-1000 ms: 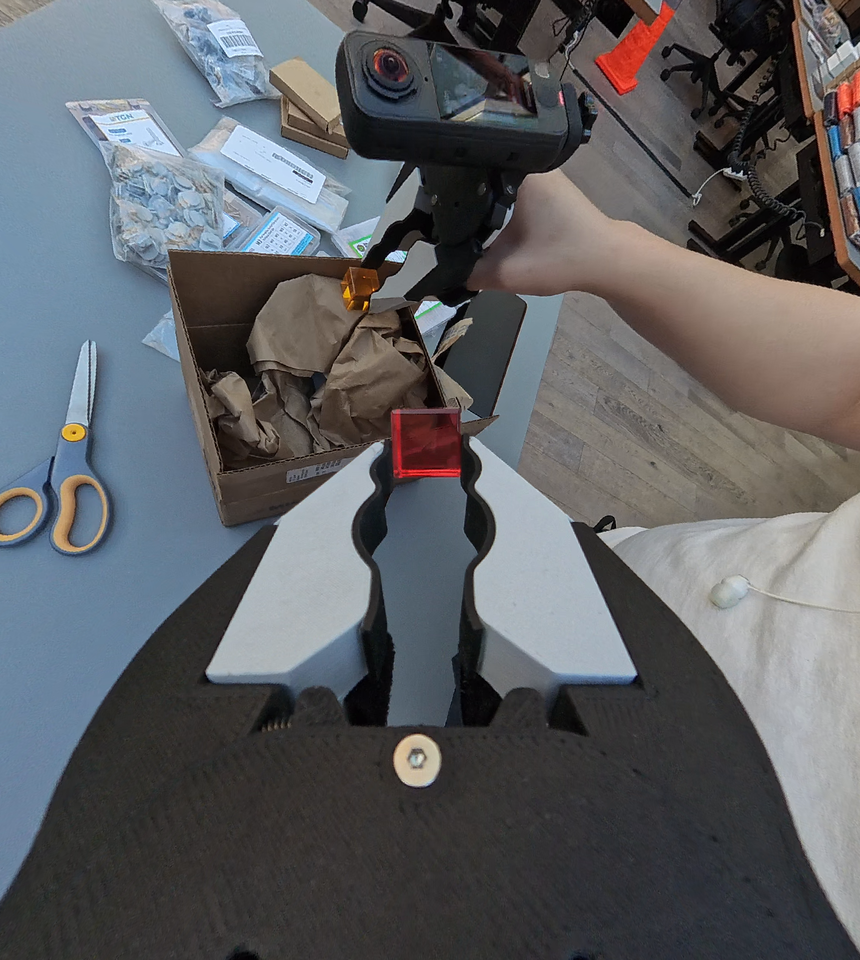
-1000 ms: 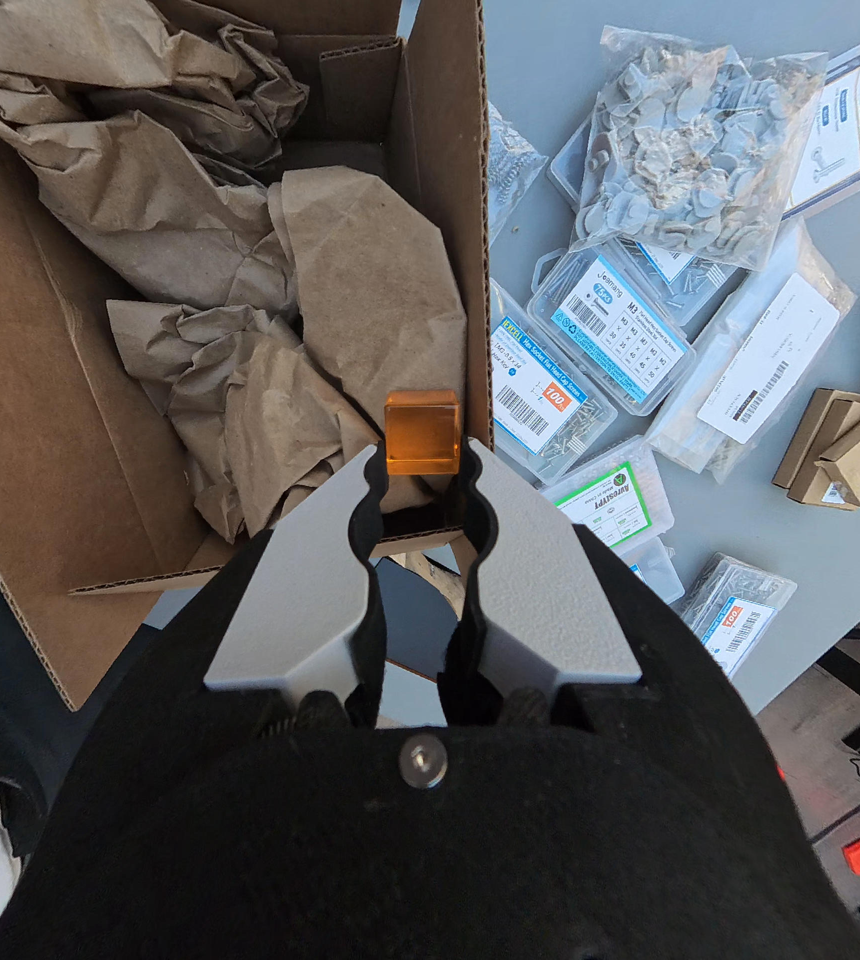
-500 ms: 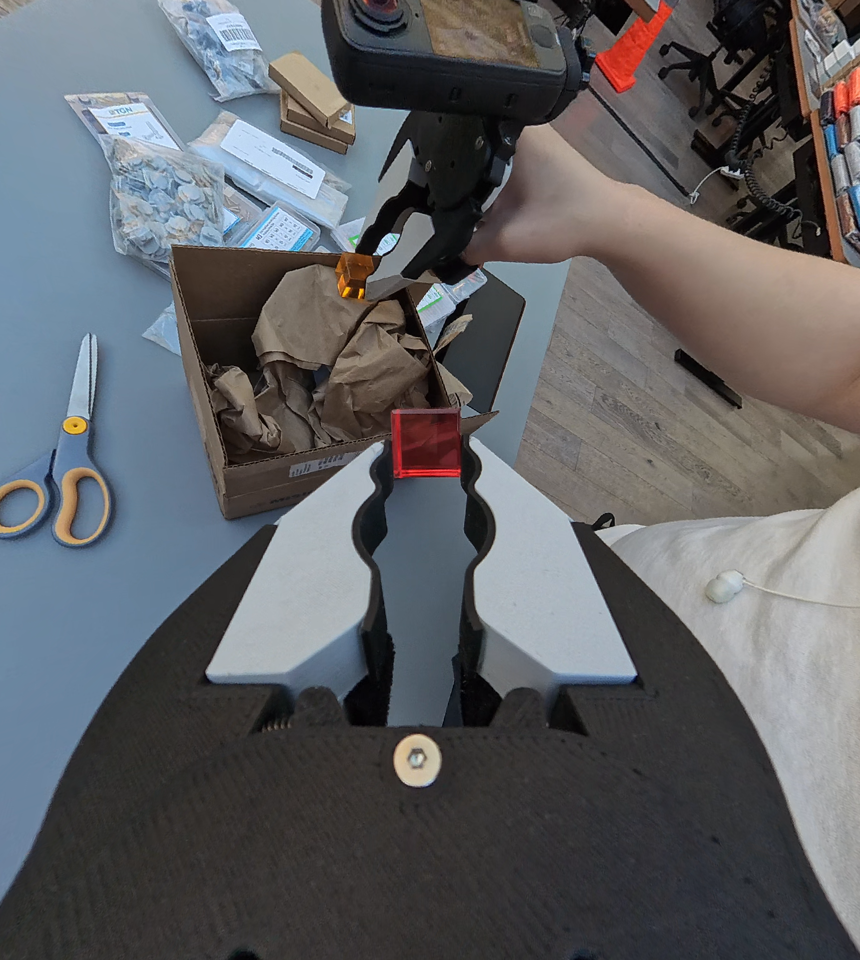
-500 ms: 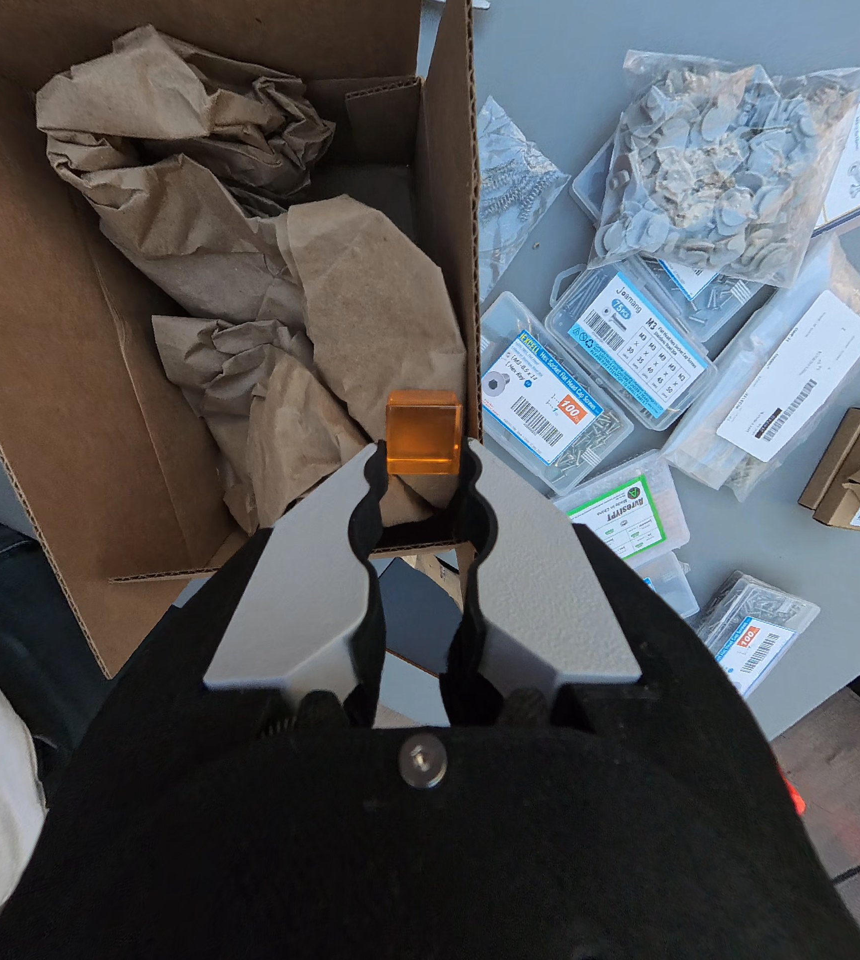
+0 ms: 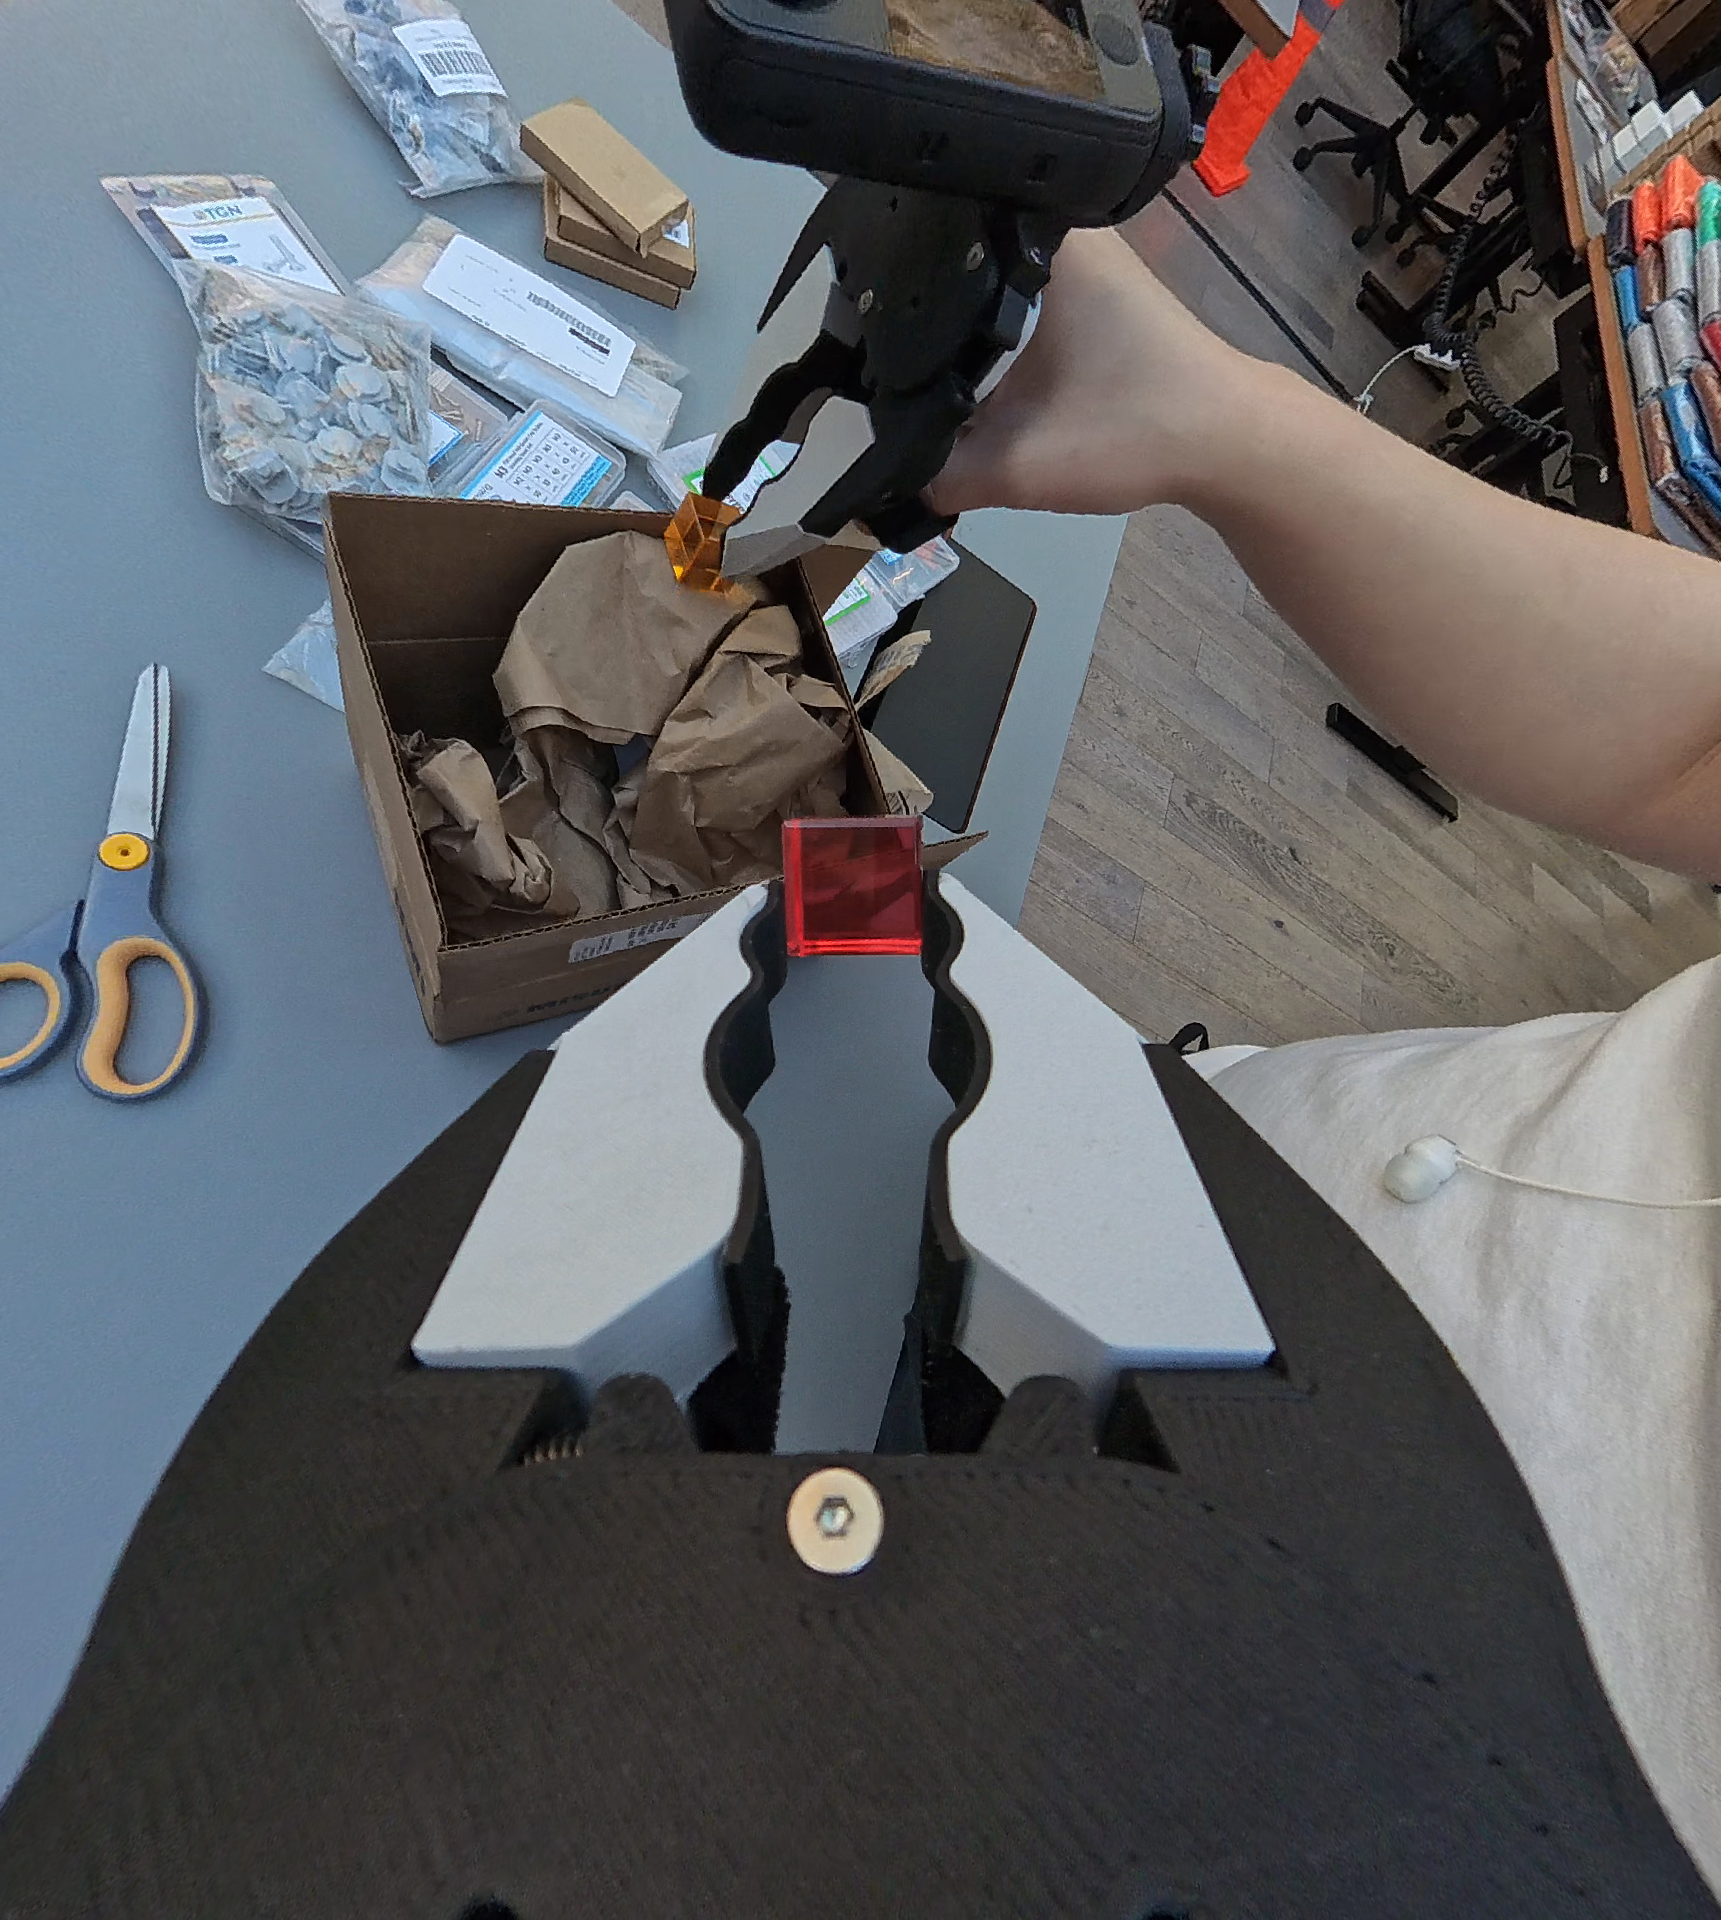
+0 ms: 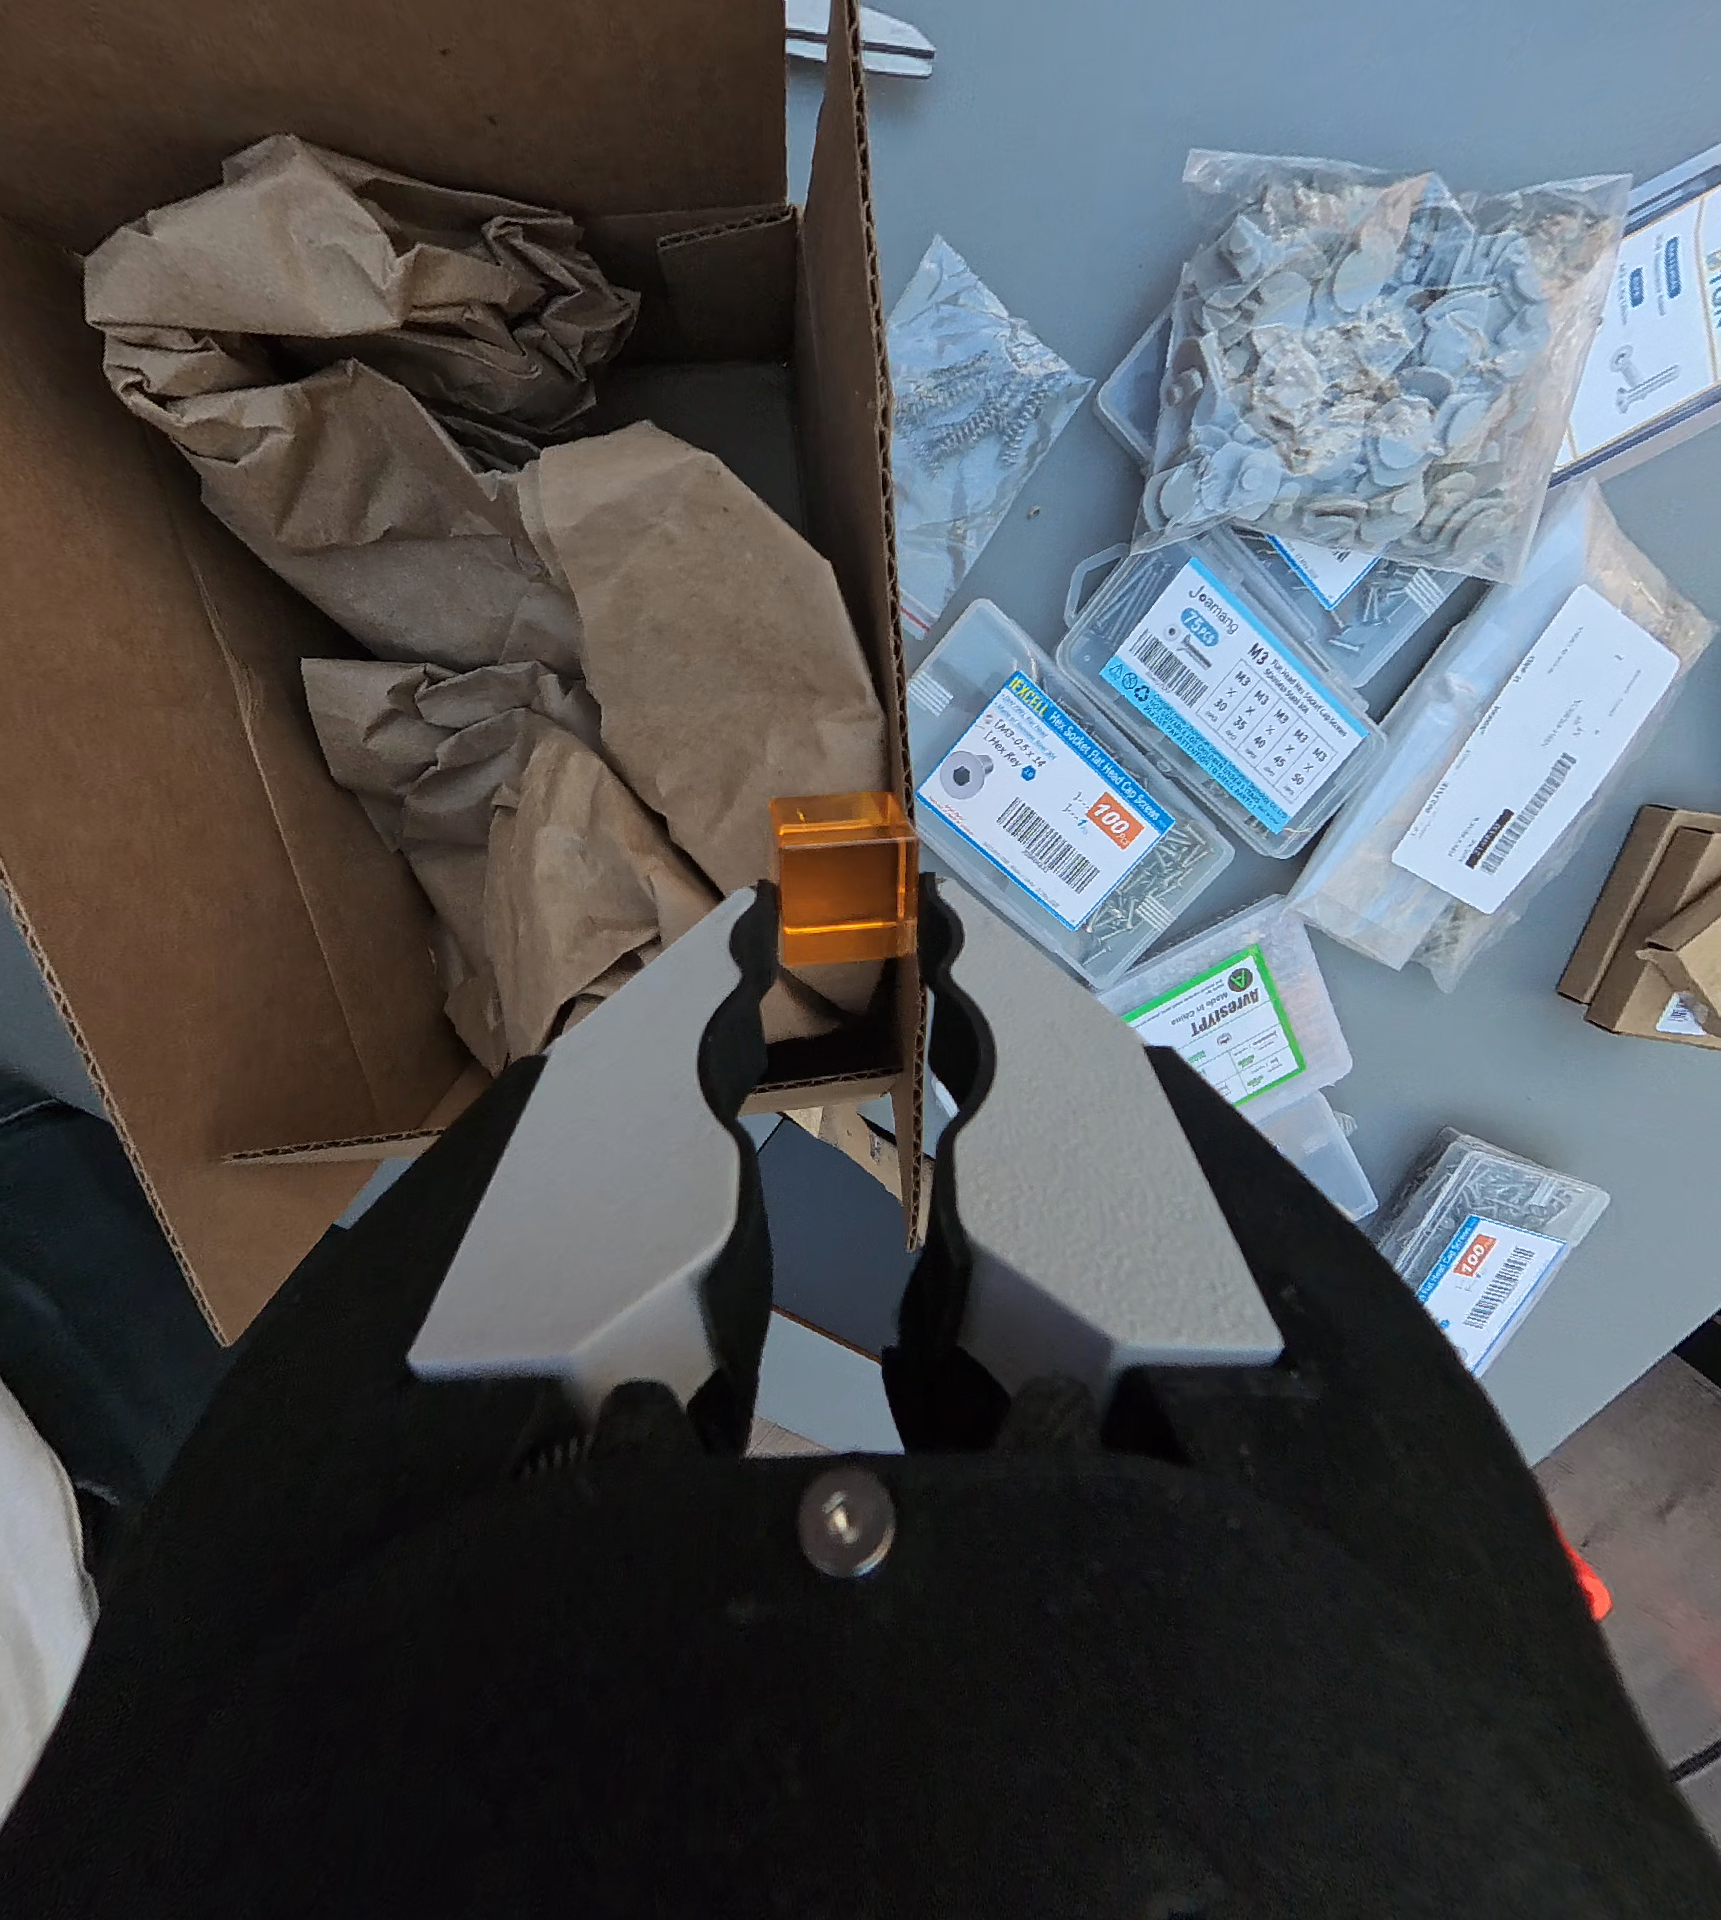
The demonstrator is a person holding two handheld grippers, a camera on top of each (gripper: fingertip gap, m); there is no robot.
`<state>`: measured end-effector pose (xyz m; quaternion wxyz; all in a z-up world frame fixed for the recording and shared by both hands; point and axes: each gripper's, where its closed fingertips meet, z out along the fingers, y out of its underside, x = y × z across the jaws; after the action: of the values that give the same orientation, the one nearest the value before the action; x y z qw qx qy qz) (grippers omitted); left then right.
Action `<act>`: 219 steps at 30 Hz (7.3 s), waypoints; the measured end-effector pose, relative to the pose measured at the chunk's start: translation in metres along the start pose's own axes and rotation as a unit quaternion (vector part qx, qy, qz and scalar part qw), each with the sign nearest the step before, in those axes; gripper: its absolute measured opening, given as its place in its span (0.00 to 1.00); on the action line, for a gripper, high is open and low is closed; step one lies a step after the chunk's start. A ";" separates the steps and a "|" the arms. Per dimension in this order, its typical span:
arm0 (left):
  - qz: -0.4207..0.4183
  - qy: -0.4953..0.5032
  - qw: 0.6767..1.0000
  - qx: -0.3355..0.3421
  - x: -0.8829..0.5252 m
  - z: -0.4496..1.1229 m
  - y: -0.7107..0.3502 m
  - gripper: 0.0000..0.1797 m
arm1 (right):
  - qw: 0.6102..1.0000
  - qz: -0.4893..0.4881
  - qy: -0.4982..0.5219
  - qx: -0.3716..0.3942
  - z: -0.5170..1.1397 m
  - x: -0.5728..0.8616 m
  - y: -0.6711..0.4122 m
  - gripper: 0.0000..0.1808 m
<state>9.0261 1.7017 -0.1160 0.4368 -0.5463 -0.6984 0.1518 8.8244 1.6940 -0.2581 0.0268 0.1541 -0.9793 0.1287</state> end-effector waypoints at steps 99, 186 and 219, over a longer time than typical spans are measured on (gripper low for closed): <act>-0.015 0.023 0.999 -0.027 0.005 0.015 0.009 0.13 | 0.996 -0.084 0.007 -0.037 0.029 -0.002 0.002 0.13; -0.006 0.045 0.999 -0.030 0.013 0.027 -0.001 0.13 | 0.993 -0.033 -0.043 0.101 -0.042 -0.013 0.010 0.23; 0.140 0.194 0.967 0.087 0.076 0.061 -0.012 0.24 | 0.890 -0.064 -0.310 0.330 -0.151 -0.133 0.005 0.13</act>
<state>8.9697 1.7813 -0.1087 0.5840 -0.6175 -0.5011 0.1630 8.9509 1.7773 -0.1257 -0.3220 0.2489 -0.8270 0.3879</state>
